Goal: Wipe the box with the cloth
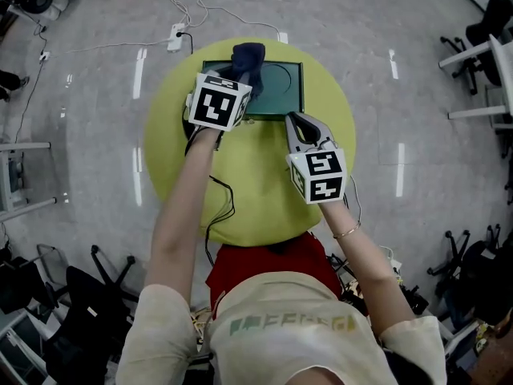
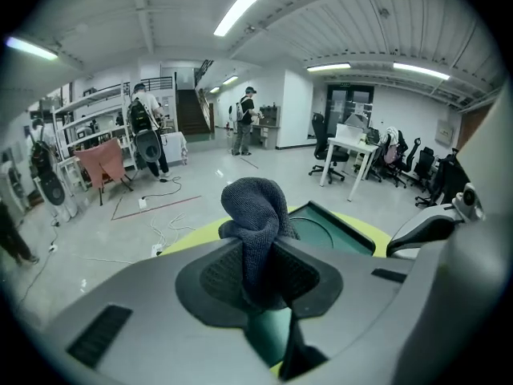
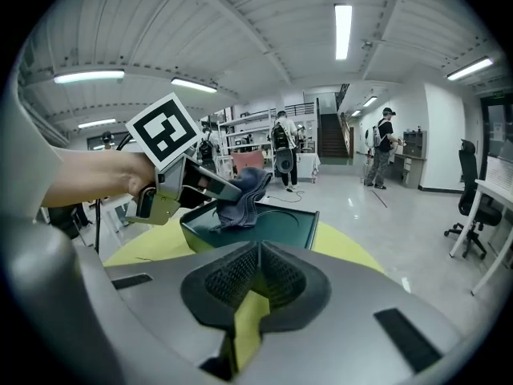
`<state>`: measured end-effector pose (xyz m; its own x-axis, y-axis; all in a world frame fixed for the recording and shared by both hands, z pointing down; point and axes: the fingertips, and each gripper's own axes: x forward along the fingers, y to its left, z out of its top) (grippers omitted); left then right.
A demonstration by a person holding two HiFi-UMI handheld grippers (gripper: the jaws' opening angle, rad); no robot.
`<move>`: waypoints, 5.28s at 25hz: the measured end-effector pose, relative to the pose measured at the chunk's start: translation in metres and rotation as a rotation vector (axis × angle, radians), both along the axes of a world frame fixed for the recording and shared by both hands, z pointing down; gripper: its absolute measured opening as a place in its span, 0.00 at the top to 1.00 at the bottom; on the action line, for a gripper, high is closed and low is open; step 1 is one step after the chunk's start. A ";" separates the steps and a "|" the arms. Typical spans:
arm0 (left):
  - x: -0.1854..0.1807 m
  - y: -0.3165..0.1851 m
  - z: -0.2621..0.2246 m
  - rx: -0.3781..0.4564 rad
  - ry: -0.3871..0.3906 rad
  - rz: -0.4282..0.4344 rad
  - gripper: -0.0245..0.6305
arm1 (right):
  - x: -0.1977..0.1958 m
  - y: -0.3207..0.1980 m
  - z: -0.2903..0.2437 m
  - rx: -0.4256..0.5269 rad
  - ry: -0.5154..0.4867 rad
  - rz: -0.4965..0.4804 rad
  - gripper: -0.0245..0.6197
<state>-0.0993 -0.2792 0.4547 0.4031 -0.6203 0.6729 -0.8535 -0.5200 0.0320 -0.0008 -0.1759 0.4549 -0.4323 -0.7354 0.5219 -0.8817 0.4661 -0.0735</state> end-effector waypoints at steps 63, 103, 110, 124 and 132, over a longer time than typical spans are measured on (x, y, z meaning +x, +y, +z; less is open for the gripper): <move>-0.060 0.096 0.014 -0.099 0.084 -0.085 0.82 | -0.034 0.066 0.012 -0.031 0.056 -0.035 0.90; 0.121 0.145 0.055 -0.101 0.051 0.130 0.82 | 0.094 0.139 0.038 -0.117 0.090 0.156 0.90; 0.082 0.142 0.063 -0.125 0.055 0.048 0.82 | 0.071 0.126 0.042 -0.128 0.103 0.089 0.90; -0.046 0.137 0.059 -0.133 0.054 -0.156 0.82 | -0.009 0.099 0.048 -0.120 0.142 -0.087 0.90; -0.114 0.136 0.057 -0.134 0.038 -0.244 0.82 | -0.060 0.082 0.044 -0.106 0.145 -0.171 0.90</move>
